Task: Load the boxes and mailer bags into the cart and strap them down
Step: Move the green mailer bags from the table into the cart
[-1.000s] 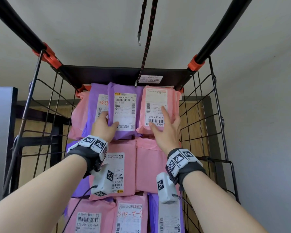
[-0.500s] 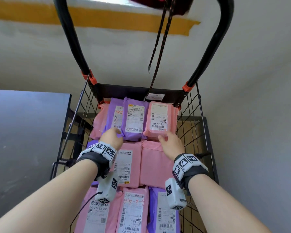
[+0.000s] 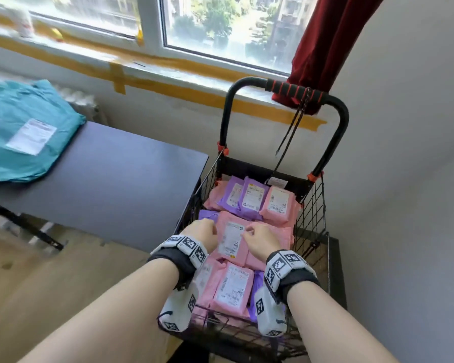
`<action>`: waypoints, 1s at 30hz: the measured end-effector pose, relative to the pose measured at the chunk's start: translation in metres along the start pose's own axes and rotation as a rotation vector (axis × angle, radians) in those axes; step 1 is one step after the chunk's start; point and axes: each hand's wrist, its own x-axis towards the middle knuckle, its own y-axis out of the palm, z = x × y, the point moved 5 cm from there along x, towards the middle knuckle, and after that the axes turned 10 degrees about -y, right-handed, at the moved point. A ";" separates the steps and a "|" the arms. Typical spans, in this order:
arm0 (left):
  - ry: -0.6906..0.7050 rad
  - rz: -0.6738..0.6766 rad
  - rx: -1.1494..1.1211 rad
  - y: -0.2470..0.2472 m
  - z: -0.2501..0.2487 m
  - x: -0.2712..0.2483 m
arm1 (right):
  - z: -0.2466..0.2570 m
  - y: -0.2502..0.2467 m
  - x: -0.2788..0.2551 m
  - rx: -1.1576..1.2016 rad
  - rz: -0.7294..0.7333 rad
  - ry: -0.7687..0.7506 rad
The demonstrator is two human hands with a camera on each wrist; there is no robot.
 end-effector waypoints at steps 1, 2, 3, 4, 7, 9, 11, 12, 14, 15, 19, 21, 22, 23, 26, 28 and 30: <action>-0.005 -0.012 0.016 -0.010 0.014 -0.016 | 0.015 0.006 -0.010 -0.008 0.013 -0.022; -0.010 -0.014 0.040 -0.020 0.028 -0.033 | 0.030 0.014 -0.022 -0.011 0.024 -0.044; -0.017 -0.020 0.056 -0.029 0.043 -0.048 | 0.044 0.023 -0.032 -0.020 0.036 -0.066; -0.029 -0.025 0.066 -0.039 0.059 -0.060 | 0.059 0.032 -0.041 -0.038 0.053 -0.088; -0.077 -0.042 0.085 -0.070 0.109 -0.084 | 0.104 0.062 -0.054 -0.074 0.097 -0.155; -0.126 -0.077 0.084 -0.096 0.146 -0.091 | 0.142 0.080 -0.053 -0.124 0.118 -0.205; -0.166 -0.114 0.083 -0.123 0.183 -0.092 | 0.180 0.097 -0.046 -0.156 0.117 -0.249; -0.178 -0.135 0.083 -0.137 0.202 -0.091 | 0.200 0.106 -0.040 -0.162 0.115 -0.263; -0.193 -0.168 0.083 -0.164 0.241 -0.087 | 0.238 0.124 -0.028 -0.174 0.110 -0.278; -0.199 -0.181 0.085 -0.178 0.261 -0.085 | 0.257 0.134 -0.022 -0.172 0.113 -0.280; -0.229 -0.206 0.089 -0.230 0.343 -0.072 | 0.331 0.174 0.001 -0.157 0.102 -0.297; -0.248 -0.188 0.084 -0.252 0.382 -0.064 | 0.364 0.191 0.012 -0.137 0.088 -0.289; -0.257 -0.179 0.082 -0.262 0.399 -0.060 | 0.378 0.199 0.018 -0.128 0.082 -0.284; -0.263 -0.175 0.079 -0.272 0.415 -0.056 | 0.392 0.207 0.024 -0.123 0.078 -0.282; -0.267 -0.177 0.066 -0.300 0.455 -0.035 | 0.424 0.228 0.045 -0.108 0.074 -0.265; -0.265 -0.167 0.065 -0.316 0.474 -0.020 | 0.441 0.241 0.061 -0.090 0.079 -0.250; -0.268 -0.170 0.047 -0.333 0.490 0.001 | 0.455 0.253 0.082 -0.066 0.092 -0.233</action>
